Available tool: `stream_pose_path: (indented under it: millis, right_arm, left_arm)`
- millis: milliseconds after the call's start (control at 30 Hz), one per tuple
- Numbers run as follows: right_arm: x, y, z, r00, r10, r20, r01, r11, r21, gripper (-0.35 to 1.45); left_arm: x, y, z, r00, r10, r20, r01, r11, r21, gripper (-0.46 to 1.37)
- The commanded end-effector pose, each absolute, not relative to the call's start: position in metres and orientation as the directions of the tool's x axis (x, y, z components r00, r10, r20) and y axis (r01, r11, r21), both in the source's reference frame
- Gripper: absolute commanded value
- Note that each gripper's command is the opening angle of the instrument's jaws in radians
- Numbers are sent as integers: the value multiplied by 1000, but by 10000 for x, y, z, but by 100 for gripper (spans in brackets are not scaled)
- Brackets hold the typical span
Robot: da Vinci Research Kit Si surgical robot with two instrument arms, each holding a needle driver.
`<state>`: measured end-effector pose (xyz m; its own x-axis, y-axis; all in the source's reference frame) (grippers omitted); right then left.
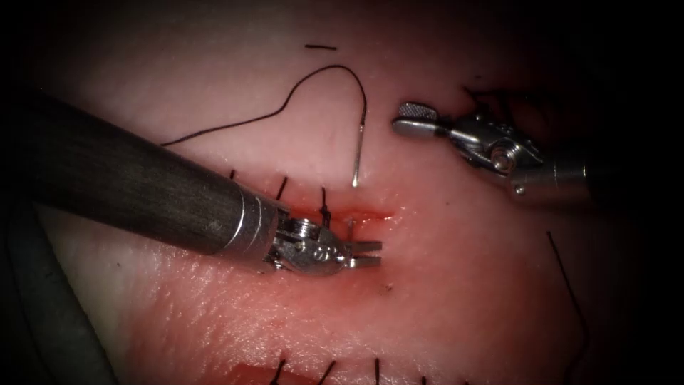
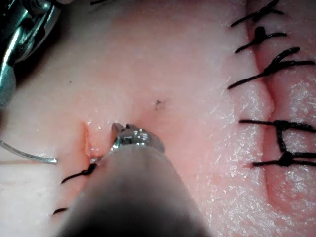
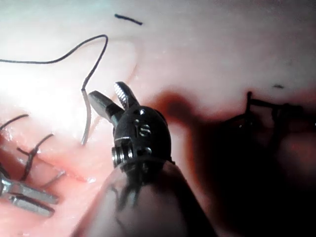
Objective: Wound Closure
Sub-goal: Use the right gripper to throw the needle through the top of the wound
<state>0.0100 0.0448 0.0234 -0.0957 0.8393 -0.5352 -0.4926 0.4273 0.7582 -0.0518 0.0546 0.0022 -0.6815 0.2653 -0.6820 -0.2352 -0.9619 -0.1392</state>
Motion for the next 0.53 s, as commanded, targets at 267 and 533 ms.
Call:
stream_pose_path:
  millis: [267,533]
  right_arm:
    - [101,447,234,-99,838,-536,-494,426,758,11]
    - [102,444,233,-99,838,-537,-494,427,758,13]
  left_arm:
    - [-518,544,21,-676,262,-689,-221,-964,-149,-35]
    - [-519,545,21,-672,258,-694,-216,-965,-150,-35]
